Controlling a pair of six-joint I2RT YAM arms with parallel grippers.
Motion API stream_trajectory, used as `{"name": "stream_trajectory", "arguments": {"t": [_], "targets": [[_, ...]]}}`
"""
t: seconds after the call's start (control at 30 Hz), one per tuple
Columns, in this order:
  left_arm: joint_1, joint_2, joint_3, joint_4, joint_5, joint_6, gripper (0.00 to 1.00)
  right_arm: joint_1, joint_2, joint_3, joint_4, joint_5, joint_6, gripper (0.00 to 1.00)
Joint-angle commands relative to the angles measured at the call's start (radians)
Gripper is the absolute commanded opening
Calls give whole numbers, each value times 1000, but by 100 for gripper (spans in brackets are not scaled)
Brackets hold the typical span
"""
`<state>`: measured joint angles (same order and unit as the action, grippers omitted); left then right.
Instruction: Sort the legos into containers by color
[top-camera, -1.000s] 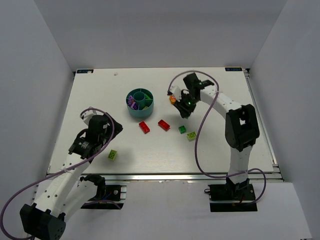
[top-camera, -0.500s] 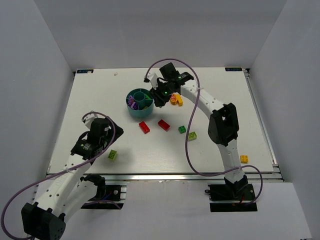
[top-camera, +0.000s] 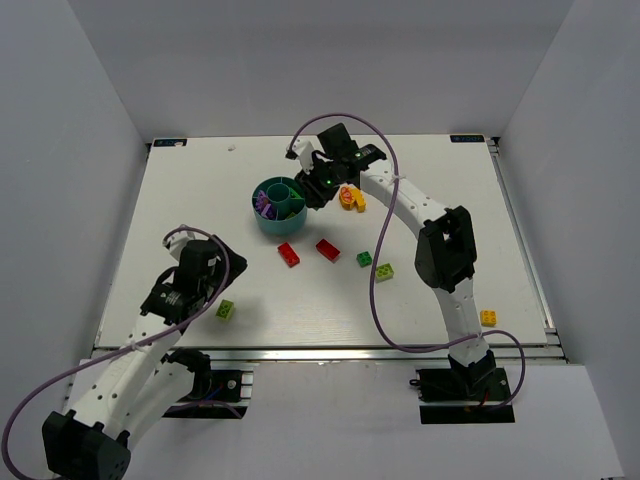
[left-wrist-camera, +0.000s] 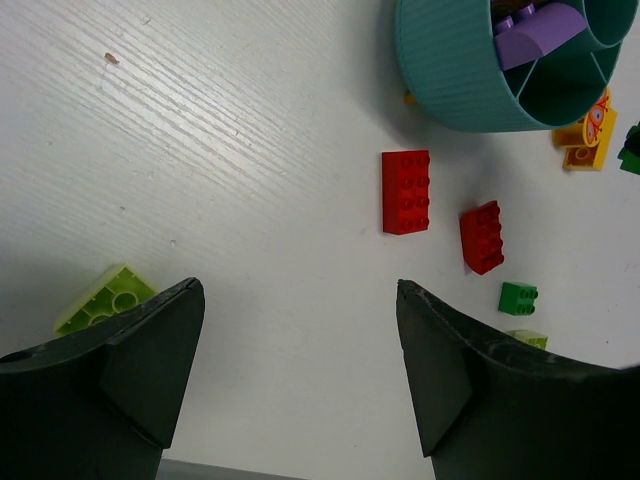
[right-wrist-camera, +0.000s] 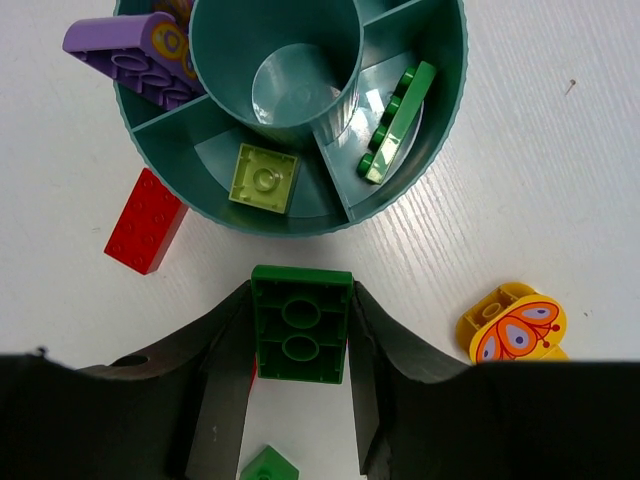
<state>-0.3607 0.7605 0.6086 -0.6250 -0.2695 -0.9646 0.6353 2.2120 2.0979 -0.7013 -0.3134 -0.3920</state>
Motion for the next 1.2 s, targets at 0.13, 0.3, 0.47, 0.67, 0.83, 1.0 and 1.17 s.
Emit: {"name": "stream_trajectory", "arguments": {"t": [0.13,0.3,0.47,0.67,0.83,1.0,1.17], "targets": [[8,-44,-15,-19,-4,-13,87,4,-21,4,62,4,30,0],[8,-58,-24,-22,-4,-20,87,4,-32,-6,72,0,30,0],[8,-59,-27,-24,-5,-22,87,4,-34,-7,74,-6,27,0],[8,-56,-26,-22,-7,-20,87,4,-35,-7,80,-10,30,0],[8,-47,-24,-18,-7,-17,87,4,-40,-7,85,-12,30,0],[8,-46,-24,-19,-7,-16,88,4,-40,-7,86,-13,31,0],[6,-49,-26,-21,-7,-16,87,3,-41,-7,83,-13,33,0]]}}
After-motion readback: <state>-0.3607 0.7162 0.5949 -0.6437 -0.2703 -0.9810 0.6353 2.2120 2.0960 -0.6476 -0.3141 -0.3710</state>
